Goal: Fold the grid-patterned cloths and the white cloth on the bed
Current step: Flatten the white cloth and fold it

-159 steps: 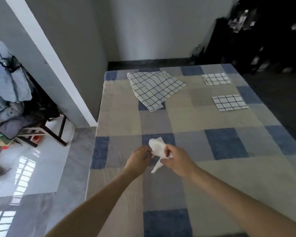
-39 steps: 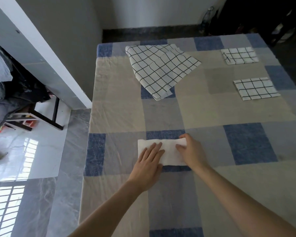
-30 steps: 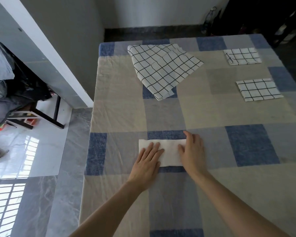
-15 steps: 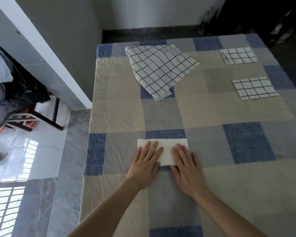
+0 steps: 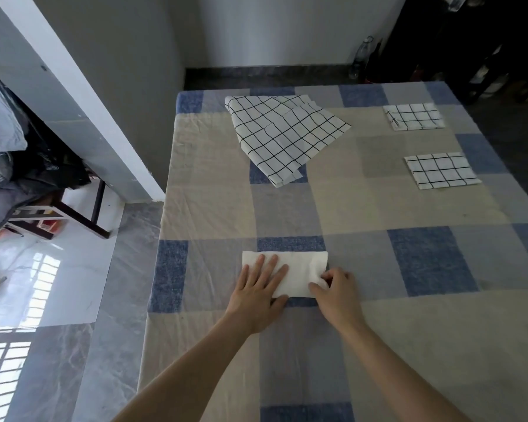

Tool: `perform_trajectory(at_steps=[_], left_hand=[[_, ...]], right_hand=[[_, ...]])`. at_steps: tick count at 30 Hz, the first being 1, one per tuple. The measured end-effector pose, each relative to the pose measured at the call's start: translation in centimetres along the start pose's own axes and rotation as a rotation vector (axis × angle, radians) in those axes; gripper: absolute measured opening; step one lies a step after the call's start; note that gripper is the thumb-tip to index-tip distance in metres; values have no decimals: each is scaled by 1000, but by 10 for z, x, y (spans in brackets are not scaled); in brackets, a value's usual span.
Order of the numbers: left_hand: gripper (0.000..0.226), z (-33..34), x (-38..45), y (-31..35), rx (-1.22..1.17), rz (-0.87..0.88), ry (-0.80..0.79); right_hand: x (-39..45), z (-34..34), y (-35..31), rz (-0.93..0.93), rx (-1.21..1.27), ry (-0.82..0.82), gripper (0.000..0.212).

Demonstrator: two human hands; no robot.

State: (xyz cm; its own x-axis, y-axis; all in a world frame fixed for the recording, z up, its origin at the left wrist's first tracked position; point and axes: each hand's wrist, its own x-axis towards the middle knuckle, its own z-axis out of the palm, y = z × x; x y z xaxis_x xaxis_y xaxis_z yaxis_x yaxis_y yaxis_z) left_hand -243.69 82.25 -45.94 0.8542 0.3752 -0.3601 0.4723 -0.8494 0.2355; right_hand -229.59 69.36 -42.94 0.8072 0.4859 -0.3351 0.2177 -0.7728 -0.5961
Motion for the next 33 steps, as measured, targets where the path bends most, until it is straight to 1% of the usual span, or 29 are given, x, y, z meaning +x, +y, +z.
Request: perform_trajectory(at_steps=[4,6,8,10,12,13,15,16,18,20,21,22,23,24,25,26,28,29,30,31,32,33], left_hand=[[66,-2,1,1,13,-2,-17],[66,-3,1,1,17,0,-21],[66,-3,2,1,14,3,-37],[66,-2,2,2,-12,-1,-69],[63,-7,3,3,-116,-19,-88],[63,-11,2,5,-214,-34,-68],[67,-24,-3,5,-466,-79,53],[74,-33,-5,4,-566,-95,124],[93,-49,-8,-4,-627,-85,212],[103,-65,-10,-11,-681,-26,195],[100,-74,-11,-13,-747,15,150],[90,-84,-15,-14,-821,54,81],[70,-92,-19,-14,-873,79,-16],[46,-97,-23,-13,-878,107,-127],[25,-99,-26,-12,-851,124,-224],[10,-98,-28,-10,-824,136,-288],[8,-87,-29,-3,-857,105,-349],[6,-80,-29,-1,-908,51,-357],[8,-73,-28,2,-945,-9,-345],[9,-64,-26,3,-966,-68,-321],[7,-57,-24,4,-908,-119,-279],[6,-50,-22,4,-784,-165,-222]], right_hand=[[10,-6,-14,244,310,-3,38],[13,-9,-14,273,366,-35,31],[14,-9,-12,200,271,-96,19],[12,-7,-11,75,125,-147,12],[11,-5,-10,-71,-5,-135,8],[10,-7,-12,-134,-24,-123,7],[5,-18,-22,-252,22,-156,3],[1,-25,-30,-303,66,-202,5],[-11,-44,-50,-366,148,-317,10],[-21,-63,-67,-376,208,-466,18],[-25,-72,-75,-373,240,-563,19],[-25,-79,-78,-358,255,-643,21],[-24,-88,-81,-332,257,-695,25],[-22,-96,-82,-279,255,-714,29],[-17,-103,-82,-213,266,-724,32],[-12,-109,-82,-152,292,-749,36],[3,-114,-80,-86,295,-814,40],[12,-112,-79,-80,241,-810,36],[21,-107,-75,-83,178,-762,29],[30,-100,-71,-92,127,-678,20],[40,-92,-65,-107,82,-579,14],[48,-84,-57,-127,31,-483,9]])
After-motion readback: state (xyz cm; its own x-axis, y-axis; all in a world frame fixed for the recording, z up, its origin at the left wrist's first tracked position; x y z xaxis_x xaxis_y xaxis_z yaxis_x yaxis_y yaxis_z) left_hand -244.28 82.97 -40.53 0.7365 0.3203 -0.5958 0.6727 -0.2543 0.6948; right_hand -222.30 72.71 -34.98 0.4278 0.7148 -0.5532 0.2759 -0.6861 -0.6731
